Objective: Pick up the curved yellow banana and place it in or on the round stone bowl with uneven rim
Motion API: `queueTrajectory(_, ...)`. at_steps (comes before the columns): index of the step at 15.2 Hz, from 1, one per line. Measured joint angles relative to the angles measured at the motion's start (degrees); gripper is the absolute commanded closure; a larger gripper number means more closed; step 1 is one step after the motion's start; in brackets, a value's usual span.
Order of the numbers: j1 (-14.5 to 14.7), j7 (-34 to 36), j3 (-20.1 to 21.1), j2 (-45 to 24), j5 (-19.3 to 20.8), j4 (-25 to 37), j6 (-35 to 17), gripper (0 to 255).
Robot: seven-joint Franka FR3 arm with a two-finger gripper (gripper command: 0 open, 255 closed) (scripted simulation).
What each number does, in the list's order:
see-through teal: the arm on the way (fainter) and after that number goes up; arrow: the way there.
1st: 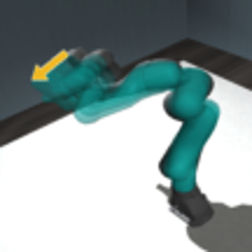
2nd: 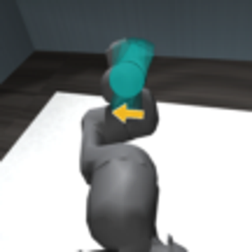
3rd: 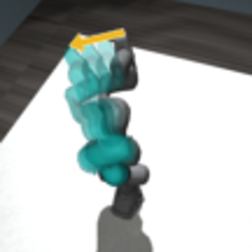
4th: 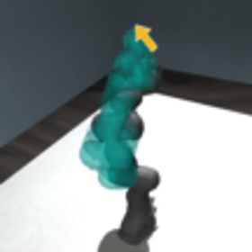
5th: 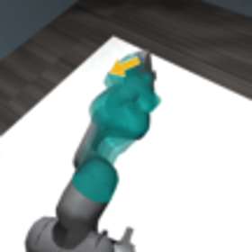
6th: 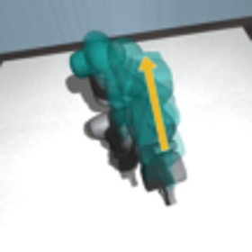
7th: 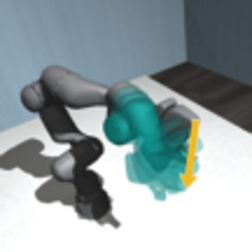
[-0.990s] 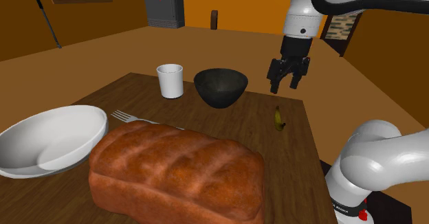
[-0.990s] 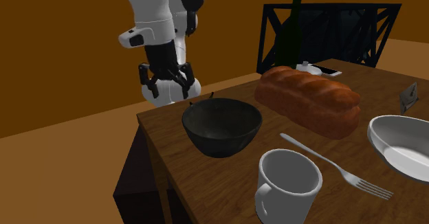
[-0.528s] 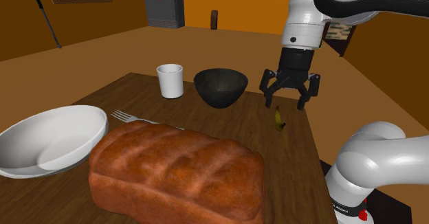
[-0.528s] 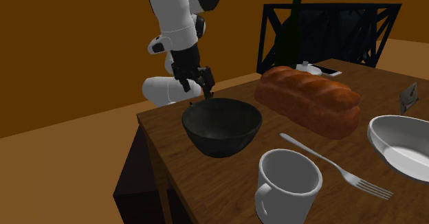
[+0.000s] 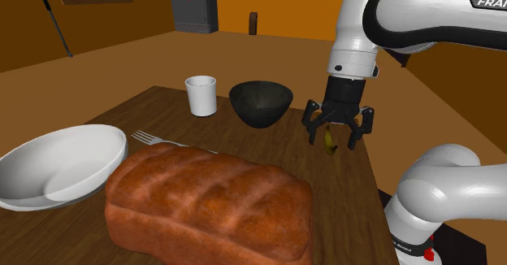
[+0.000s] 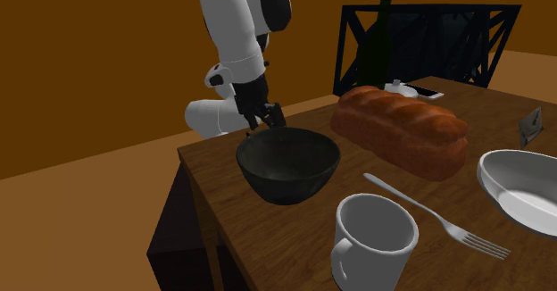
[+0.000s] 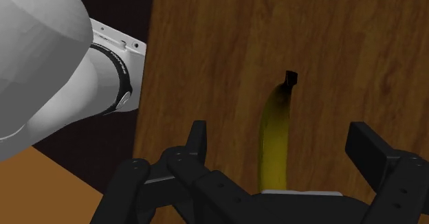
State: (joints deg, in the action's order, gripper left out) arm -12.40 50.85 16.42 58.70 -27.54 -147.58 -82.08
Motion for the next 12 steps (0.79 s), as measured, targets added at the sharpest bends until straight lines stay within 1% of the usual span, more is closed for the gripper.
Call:
queueTrajectory(7, 0.2, 0.1, 0.5, 0.4, -0.5, -1.1, -0.7, 0)
queueTrajectory(8, 0.2, 0.1, 0.5, 0.4, -0.5, -1.1, -0.7, 255)
queueTrajectory(12, 0.2, 0.0, 0.4, 0.5, -0.4, -0.8, -0.6, 255)
